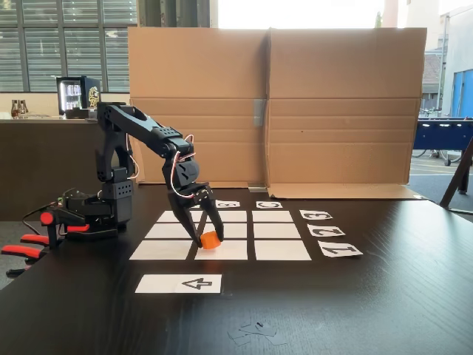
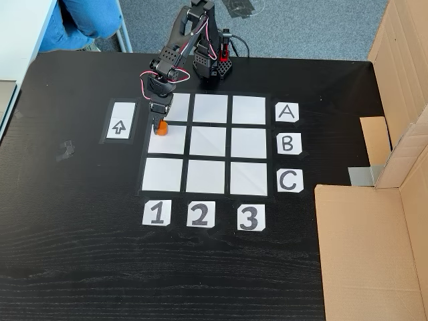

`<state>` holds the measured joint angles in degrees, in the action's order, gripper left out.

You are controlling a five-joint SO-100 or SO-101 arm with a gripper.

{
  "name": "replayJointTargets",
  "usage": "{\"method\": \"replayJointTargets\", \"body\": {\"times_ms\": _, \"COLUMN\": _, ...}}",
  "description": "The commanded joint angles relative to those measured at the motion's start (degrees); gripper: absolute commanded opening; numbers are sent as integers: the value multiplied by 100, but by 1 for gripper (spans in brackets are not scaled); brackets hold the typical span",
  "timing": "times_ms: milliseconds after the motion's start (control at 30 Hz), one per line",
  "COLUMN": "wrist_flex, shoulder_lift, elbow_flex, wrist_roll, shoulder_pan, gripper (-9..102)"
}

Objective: Pick up the round, orange token and place it in the grid on square B1.

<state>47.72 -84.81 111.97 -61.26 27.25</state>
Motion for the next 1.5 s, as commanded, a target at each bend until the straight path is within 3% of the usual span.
{"method": "replayJointTargets", "body": {"times_ms": 0, "wrist_flex": -114, "shoulder_lift": 9, "elbow_flex": -44, "wrist_roll": -70, "shoulder_pan": 0, "gripper": 0}}
{"method": "replayJointTargets", "body": {"times_ms": 133, "wrist_flex": -176, "shoulder_lift": 26, "elbow_flex": -62, "wrist_roll": -105, "shoulder_pan": -44, "gripper": 1}}
{"method": "replayJointTargets", "body": {"times_ms": 267, "wrist_flex": -193, "shoulder_lift": 0, "elbow_flex": -9, "wrist_roll": -105, "shoulder_pan": -79, "gripper": 28}}
{"method": "replayJointTargets", "body": {"times_ms": 367, "wrist_flex": -202, "shoulder_lift": -9, "elbow_flex": 35, "wrist_roll": -88, "shoulder_pan": -79, "gripper": 37}}
{"method": "replayJointTargets", "body": {"times_ms": 500, "wrist_flex": -308, "shoulder_lift": -97, "elbow_flex": 299, "wrist_roll": -79, "shoulder_pan": -62, "gripper": 57}}
{"method": "replayJointTargets", "body": {"times_ms": 900, "wrist_flex": -1160, "shoulder_lift": -2083, "elbow_flex": 1925, "wrist_roll": 114, "shoulder_pan": 431, "gripper": 65}}
{"method": "replayJointTargets", "body": {"times_ms": 1067, "wrist_flex": -1951, "shoulder_lift": -4008, "elbow_flex": 3076, "wrist_roll": 141, "shoulder_pan": 1310, "gripper": 72}}
{"method": "replayJointTargets", "body": {"times_ms": 1267, "wrist_flex": -2698, "shoulder_lift": -6864, "elbow_flex": 4034, "wrist_roll": -396, "shoulder_pan": 3138, "gripper": 74}}
{"method": "replayJointTargets", "body": {"times_ms": 1333, "wrist_flex": -2900, "shoulder_lift": -8042, "elbow_flex": 4482, "wrist_roll": -703, "shoulder_pan": 3902, "gripper": 72}}
{"method": "replayJointTargets", "body": {"times_ms": 1367, "wrist_flex": -3067, "shoulder_lift": -8754, "elbow_flex": 4825, "wrist_roll": -940, "shoulder_pan": 4280, "gripper": 62}}
{"method": "replayJointTargets", "body": {"times_ms": 1400, "wrist_flex": -3146, "shoulder_lift": -9448, "elbow_flex": 5106, "wrist_roll": -1222, "shoulder_pan": 4658, "gripper": 45}}
{"method": "replayJointTargets", "body": {"times_ms": 1467, "wrist_flex": -3067, "shoulder_lift": -10591, "elbow_flex": 5511, "wrist_roll": -1995, "shoulder_pan": 5423, "gripper": -1}}
